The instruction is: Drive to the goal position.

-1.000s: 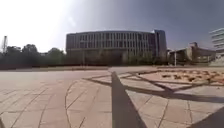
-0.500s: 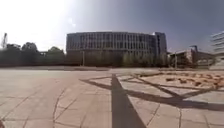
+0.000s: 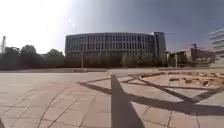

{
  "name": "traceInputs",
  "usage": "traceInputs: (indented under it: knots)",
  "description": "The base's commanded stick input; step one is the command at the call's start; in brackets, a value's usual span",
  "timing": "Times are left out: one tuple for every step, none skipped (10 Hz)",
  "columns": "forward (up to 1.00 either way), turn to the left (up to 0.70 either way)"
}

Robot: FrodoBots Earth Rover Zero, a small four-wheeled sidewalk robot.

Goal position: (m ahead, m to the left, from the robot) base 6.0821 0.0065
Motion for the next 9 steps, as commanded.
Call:
traceInputs:
  knots:
    - [0.70, 0.00]
    - [0.70, 0.00]
    - [0.70, 0.00]
    - [0.70, 0.00]
    - [0.70, 0.00]
    - [0.70, 0.00]
    - [0.70, 0.00]
    - [0.70, 0.00]
    - [0.70, 0.00]
